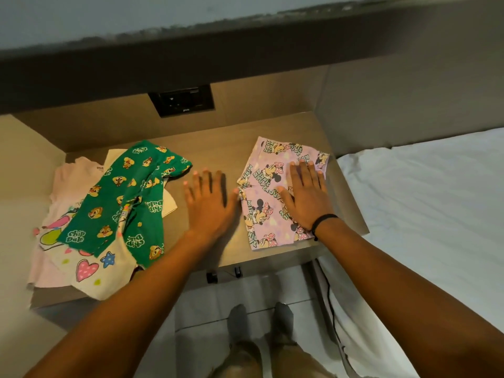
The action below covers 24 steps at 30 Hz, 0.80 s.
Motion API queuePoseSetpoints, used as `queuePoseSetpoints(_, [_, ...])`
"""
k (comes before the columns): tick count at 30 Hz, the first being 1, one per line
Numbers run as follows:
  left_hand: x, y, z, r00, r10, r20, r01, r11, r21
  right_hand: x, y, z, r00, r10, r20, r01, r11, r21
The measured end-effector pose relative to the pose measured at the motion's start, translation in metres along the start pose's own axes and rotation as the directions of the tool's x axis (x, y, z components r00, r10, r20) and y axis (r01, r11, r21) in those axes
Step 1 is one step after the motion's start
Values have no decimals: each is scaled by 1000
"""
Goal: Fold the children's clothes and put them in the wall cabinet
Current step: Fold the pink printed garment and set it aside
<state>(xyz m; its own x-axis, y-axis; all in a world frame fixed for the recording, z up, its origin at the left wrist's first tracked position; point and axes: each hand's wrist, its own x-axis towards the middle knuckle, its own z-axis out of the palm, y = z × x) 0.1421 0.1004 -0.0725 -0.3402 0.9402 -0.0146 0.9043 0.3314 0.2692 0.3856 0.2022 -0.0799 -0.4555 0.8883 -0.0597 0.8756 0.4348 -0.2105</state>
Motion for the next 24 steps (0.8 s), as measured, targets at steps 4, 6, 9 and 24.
queuePoseSetpoints(4, [-3,57,37,975,206,79,-206,979,0,-11,4,14,999,-21,37,24,997,-73])
queuePoseSetpoints(6, [-5,59,47,975,196,101,-201,979,38,-14,6,16,999,-22,36,25,996,-87])
queuePoseSetpoints(9, [-3,56,47,973,197,119,-204,978,47,-11,5,12,998,-21,51,25,996,-80])
queuePoseSetpoints(24, [-114,-6,32,808,576,-121,-582,753,-305,-140,48,1,919,-358,-164,384,908,170])
